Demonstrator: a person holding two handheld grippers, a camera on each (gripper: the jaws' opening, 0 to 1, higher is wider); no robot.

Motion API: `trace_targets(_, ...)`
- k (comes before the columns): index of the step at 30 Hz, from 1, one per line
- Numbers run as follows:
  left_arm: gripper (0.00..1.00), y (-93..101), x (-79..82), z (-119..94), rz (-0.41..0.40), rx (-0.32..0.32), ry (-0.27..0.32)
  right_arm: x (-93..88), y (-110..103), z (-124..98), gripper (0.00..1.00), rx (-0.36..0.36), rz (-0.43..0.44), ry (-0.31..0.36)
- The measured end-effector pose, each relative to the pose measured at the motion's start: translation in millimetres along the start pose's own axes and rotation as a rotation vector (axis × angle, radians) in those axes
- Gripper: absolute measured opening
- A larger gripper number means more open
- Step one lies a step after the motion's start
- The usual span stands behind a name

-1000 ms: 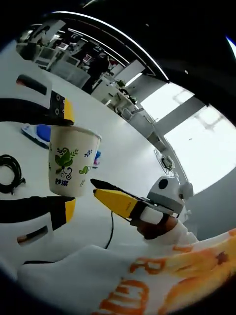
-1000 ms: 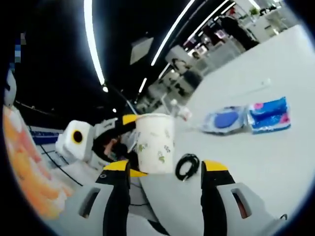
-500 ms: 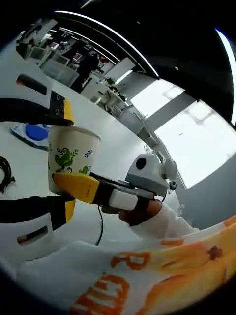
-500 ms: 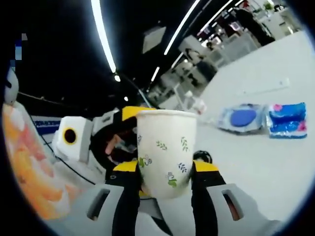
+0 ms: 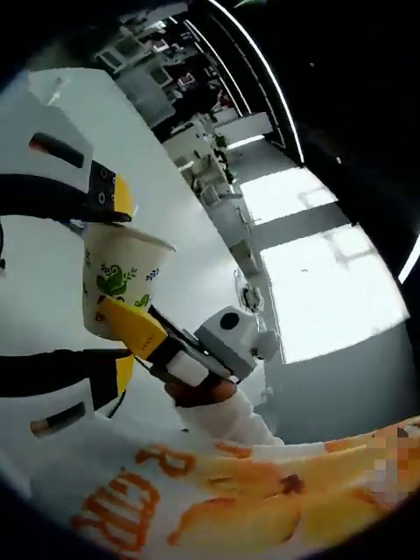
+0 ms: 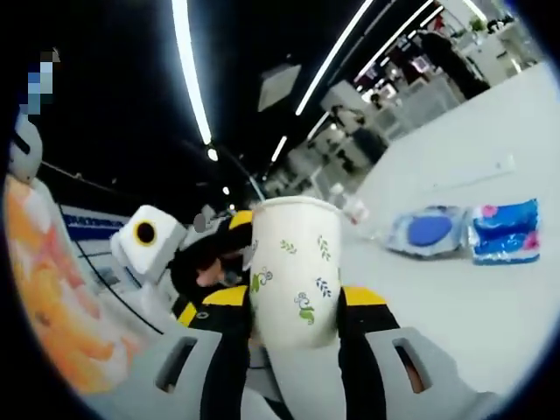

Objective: Arrange the tabletop items into an orderly group along one side of the table until the central work area is clear of visible clutter.

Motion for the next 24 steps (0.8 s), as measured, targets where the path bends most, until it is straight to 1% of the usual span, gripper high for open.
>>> trace_targets(1,0.57,-1.9,5.3,-3.0,0.013,0.003,0.039,3.7,0.5,0.0,0.37,0.008,0.014,0.013)
trace_targets(2,0.56,-0.8,10.4,-5.0,0.011,-0.002,0.065,4.1,2.3,-0.5,0.37,0.009,0.013,0.011)
trace_targets(3,0.55,0.0,13.0,-8.4,0.016,-0.002,0.069,5.7,1.9,-0.5,0.37,0.015,0.015,0.014)
trace_targets(5,0.51,0.4,20.2,-11.5,0.011,-0.016,0.108,4.8,1.0,-0.2,0.37,0.022,-0.004,0.009)
trace_targets(6,0.51,-2.5,22.8,-13.1,-0.013,-0.017,0.123,4.5,0.1,0.5,0.37,0.02,-0.016,0.013)
trace_targets(7,0.52,-6.7,24.1,-14.7,-0.055,-0.006,0.138,5.2,1.0,0.9,0.37,0.012,-0.021,0.024)
trace_targets(9,0.55,-15.1,22.3,-16.6,-0.16,0.017,0.156,7.0,1.1,1.1,0.37,0.009,-0.026,0.044)
trace_targets(11,0.58,-22.7,21.8,-18.6,-0.211,0.05,0.182,11.9,1.1,0.6,0.37,-0.004,-0.05,0.086)
trace_targets(12,0.59,-27.5,21.2,-20.0,-0.274,0.07,0.209,14.9,1.6,-0.3,0.37,-0.014,-0.069,0.109)
trace_targets(13,0.62,-28.1,24.2,-20.0,-0.36,0.064,0.253,18.1,2.8,-0.8,0.37,-0.03,-0.097,0.129)
trace_targets(14,0.67,-28.1,26.8,-18.9,-0.428,0.055,0.285,19.9,2.3,-1.5,0.37,-0.042,-0.133,0.142)
trace_targets(15,0.71,-27.1,27.0,-17.4,-0.486,0.044,0.296,22.5,1.0,-2.7,0.37,-0.054,-0.191,0.16)
trace_targets(16,0.74,-28.1,25.5,-13.5,-0.565,0.054,0.306,23.8,-0.4,-3.2,0.37,-0.058,-0.222,0.168)
trace_targets(17,0.79,-28.0,27.0,-10.8,-0.582,0.053,0.322,24.5,-2.3,-3.5,0.37,-0.061,-0.252,0.172)
trace_targets(18,0.81,-26.0,27.3,-5.9,-0.589,0.047,0.321,25.5,-4.7,-3.5,0.37,-0.062,-0.287,0.179)
trace_targets(19,0.81,-25.4,27.3,-4.2,-0.592,0.052,0.319,26.4,-6.7,-3.7,0.37,-0.063,-0.325,0.188)
trace_targets(20,0.79,-26.4,26.7,-1.7,-0.62,0.063,0.317,26.9,-8.9,-3.8,0.37,-0.07,-0.388,0.196)
trace_targets(22,0.78,-28.7,28.7,1.0,-0.685,0.067,0.339,26.3,-11.5,-3.8,0.37,-0.076,-0.472,0.2)
trace_targets(23,0.78,-30.7,28.5,2.1,-0.704,0.07,0.342,27.0,-14.6,-4.0,0.37,-0.078,-0.521,0.213)
trace_targets(24,0.78,-32.4,28.1,3.0,-0.703,0.076,0.339,27.8,-15.0,-4.5,0.37,-0.082,-0.544,0.225)
Point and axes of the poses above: the point that each gripper's makers call its tool centre point, and the gripper's own axes: z roughly forward along the fingers, y roughly to its right, x roughly out of its top, the point moved 1 cm from there along -z, roughly backward along the fingers, and after that the axes turned 7 degrees about -x, right-handed, at the moved point
